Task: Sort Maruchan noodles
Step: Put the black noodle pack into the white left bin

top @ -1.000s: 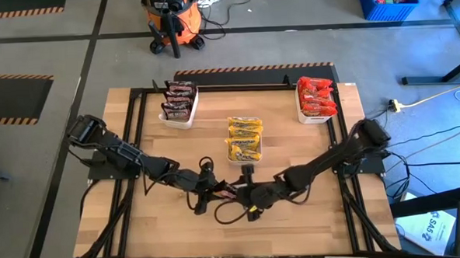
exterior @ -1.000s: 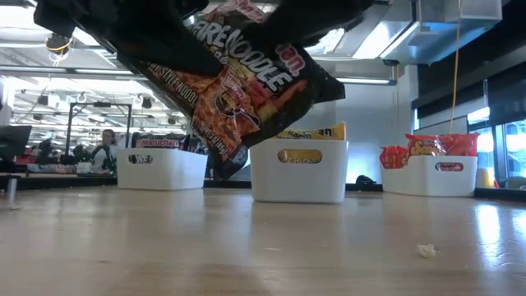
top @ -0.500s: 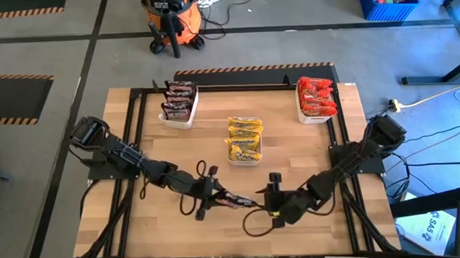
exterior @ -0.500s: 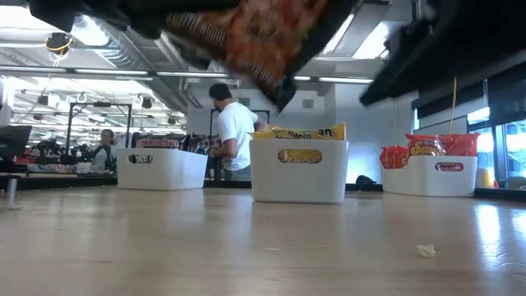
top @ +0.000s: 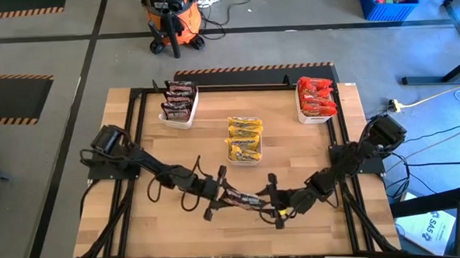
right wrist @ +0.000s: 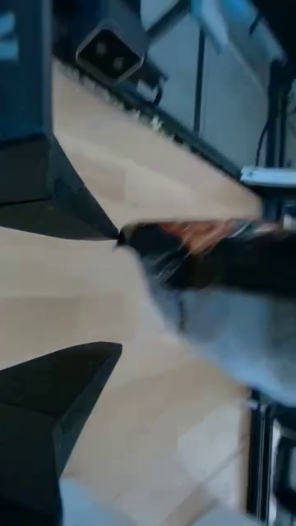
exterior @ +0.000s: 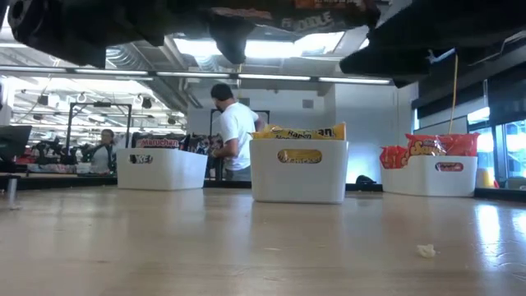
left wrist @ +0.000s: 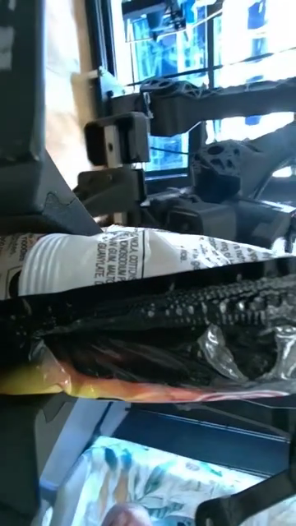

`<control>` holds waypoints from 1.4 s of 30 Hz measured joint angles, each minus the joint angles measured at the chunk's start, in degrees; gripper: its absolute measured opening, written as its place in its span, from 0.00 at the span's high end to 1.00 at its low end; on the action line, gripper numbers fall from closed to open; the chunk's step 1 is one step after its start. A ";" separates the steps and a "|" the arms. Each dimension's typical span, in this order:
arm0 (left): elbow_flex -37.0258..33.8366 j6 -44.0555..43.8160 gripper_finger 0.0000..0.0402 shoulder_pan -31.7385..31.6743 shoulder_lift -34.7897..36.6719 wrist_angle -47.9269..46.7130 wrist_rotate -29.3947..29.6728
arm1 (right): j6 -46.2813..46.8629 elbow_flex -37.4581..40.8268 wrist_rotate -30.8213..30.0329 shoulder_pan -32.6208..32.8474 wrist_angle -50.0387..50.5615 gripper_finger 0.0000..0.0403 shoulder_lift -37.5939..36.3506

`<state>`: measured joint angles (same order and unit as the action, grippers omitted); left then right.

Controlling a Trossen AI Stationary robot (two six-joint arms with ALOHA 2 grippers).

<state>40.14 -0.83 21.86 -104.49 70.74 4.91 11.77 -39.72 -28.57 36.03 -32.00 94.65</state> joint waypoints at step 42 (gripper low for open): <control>-7.85 0.52 0.59 -0.65 8.86 0.15 9.55 | -11.56 -0.34 3.63 -9.63 -30.07 0.24 4.45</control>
<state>32.29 -0.32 21.21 -95.64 70.89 14.46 0.21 -40.06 -24.94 26.40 -62.07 99.10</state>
